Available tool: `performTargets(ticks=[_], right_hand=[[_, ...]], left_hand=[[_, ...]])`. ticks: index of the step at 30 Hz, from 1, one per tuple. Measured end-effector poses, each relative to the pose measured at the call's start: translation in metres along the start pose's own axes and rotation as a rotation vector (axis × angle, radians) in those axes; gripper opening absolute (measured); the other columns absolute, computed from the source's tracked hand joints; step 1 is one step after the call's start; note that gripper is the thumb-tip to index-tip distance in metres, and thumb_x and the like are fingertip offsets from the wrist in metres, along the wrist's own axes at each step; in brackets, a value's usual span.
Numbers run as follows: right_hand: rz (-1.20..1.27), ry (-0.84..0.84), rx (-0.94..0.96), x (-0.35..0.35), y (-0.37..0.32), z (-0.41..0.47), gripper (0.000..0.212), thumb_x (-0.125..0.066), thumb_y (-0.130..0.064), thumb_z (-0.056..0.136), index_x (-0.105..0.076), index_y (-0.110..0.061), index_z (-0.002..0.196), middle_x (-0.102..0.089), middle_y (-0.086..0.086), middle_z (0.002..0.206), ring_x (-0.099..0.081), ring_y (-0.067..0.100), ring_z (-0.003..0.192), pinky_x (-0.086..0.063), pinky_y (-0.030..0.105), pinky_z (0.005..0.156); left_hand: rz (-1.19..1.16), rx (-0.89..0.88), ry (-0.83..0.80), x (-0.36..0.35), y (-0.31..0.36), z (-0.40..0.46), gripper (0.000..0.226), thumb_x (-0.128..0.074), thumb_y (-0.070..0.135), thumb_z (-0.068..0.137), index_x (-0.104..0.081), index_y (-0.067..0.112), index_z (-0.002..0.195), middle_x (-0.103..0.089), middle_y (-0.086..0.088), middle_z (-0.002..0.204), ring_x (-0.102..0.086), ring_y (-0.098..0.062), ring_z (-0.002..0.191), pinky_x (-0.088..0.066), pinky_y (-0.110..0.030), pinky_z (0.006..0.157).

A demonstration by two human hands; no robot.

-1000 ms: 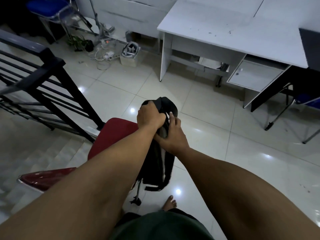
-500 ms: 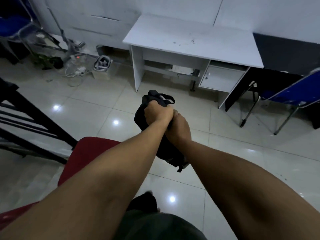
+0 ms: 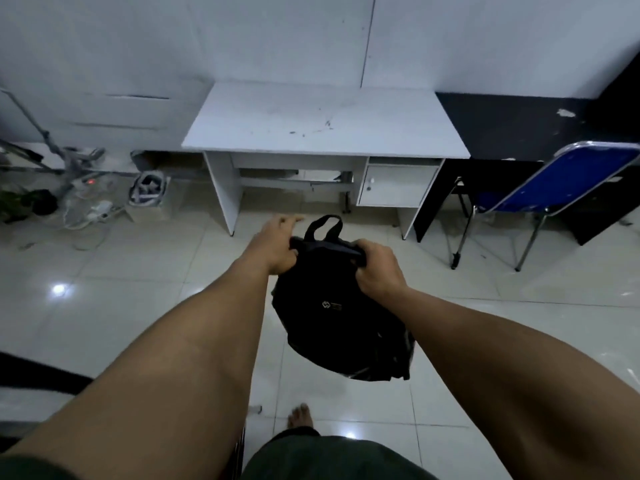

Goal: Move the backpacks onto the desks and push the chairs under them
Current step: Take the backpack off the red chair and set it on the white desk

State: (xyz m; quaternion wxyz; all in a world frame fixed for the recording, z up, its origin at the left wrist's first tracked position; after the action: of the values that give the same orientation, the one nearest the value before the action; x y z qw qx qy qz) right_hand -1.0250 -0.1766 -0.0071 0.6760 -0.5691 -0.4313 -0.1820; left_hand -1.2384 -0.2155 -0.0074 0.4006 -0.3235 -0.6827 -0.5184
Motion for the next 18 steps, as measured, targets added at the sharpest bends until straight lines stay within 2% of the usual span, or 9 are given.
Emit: performTargets(ticks=[2, 5, 7, 10, 12, 16, 18], right_hand=[[-0.014, 0.008, -0.002, 0.013, 0.005, 0.019, 0.047, -0.049, 0.004, 0.075, -0.066, -0.024, 0.11, -0.069, 0.005, 0.102, -0.064, 0.027, 0.095, -0.054, 0.037, 0.081], [-0.035, 0.031, -0.003, 0.032, 0.012, 0.047, 0.048, -0.048, 0.003, 0.071, -0.066, -0.024, 0.106, -0.069, 0.007, 0.1, -0.063, 0.029, 0.096, -0.051, 0.033, 0.078], [-0.05, 0.045, -0.008, 0.042, 0.016, 0.067, 0.048, -0.049, 0.003, 0.071, -0.065, -0.021, 0.11, -0.068, 0.009, 0.102, -0.062, 0.03, 0.098, -0.051, 0.033, 0.079], [-0.044, 0.083, -0.022, 0.061, 0.029, 0.098, 0.051, -0.05, 0.004, 0.073, -0.063, -0.018, 0.116, -0.069, 0.01, 0.106, -0.062, 0.031, 0.1, -0.053, 0.041, 0.085], [-0.027, 0.097, -0.042, 0.075, 0.043, 0.124, 0.052, -0.05, 0.006, 0.074, -0.062, -0.017, 0.119, -0.068, 0.01, 0.108, -0.062, 0.031, 0.101, -0.054, 0.044, 0.086], [-0.005, 0.098, -0.051, 0.102, 0.07, 0.181, 0.052, -0.048, 0.007, 0.073, -0.06, -0.019, 0.116, -0.066, 0.01, 0.104, -0.063, 0.031, 0.094, -0.056, 0.048, 0.078], [0.001, 0.111, -0.026, 0.118, 0.081, 0.215, 0.053, -0.048, 0.006, 0.073, -0.059, -0.021, 0.117, -0.066, 0.009, 0.104, -0.063, 0.03, 0.094, -0.056, 0.045, 0.077]], left_hand=[[0.002, -0.063, -0.067, -0.011, 0.005, 0.02, 0.057, -0.063, 0.026, 0.091, -0.04, 0.032, 0.143, -0.04, -0.002, 0.145, -0.041, -0.027, 0.132, -0.039, -0.048, 0.109], [-0.085, -0.1, -0.088, -0.016, 0.017, 0.049, 0.035, -0.06, 0.031, 0.093, -0.052, 0.027, 0.127, -0.056, -0.003, 0.13, -0.053, -0.027, 0.12, -0.046, -0.047, 0.1], [-0.164, -0.077, -0.076, -0.017, 0.029, 0.071, 0.029, -0.058, 0.029, 0.095, -0.053, 0.028, 0.123, -0.063, -0.004, 0.122, -0.059, -0.027, 0.113, -0.049, -0.045, 0.095], [-0.247, -0.089, 0.046, -0.012, 0.051, 0.104, 0.008, -0.055, 0.027, 0.097, -0.051, 0.025, 0.104, -0.067, -0.006, 0.102, -0.062, -0.029, 0.094, -0.051, -0.038, 0.078], [-0.265, -0.098, 0.159, -0.008, 0.069, 0.128, 0.007, -0.053, 0.027, 0.098, -0.049, 0.023, 0.095, -0.065, -0.004, 0.092, -0.06, -0.026, 0.083, -0.047, -0.034, 0.067], [-0.283, -0.06, 0.353, -0.002, 0.106, 0.18, 0.01, -0.051, 0.026, 0.099, -0.049, 0.024, 0.09, -0.059, 0.003, 0.084, -0.056, -0.022, 0.076, -0.039, -0.03, 0.059], [-0.28, -0.032, 0.437, 0.001, 0.125, 0.211, 0.007, -0.049, 0.026, 0.1, -0.052, 0.022, 0.095, -0.06, 0.001, 0.086, -0.055, -0.023, 0.077, -0.04, -0.032, 0.061]])
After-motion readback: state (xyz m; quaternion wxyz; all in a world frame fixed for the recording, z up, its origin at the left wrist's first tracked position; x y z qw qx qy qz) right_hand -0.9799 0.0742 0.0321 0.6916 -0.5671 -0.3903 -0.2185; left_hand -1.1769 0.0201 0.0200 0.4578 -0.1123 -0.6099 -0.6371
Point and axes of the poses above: each hand's wrist, its own z-axis towards the middle knuckle, its own x-axis out of the back of the hand, y = z × x, the point moved 6 cm from there along z, towards the middle knuckle
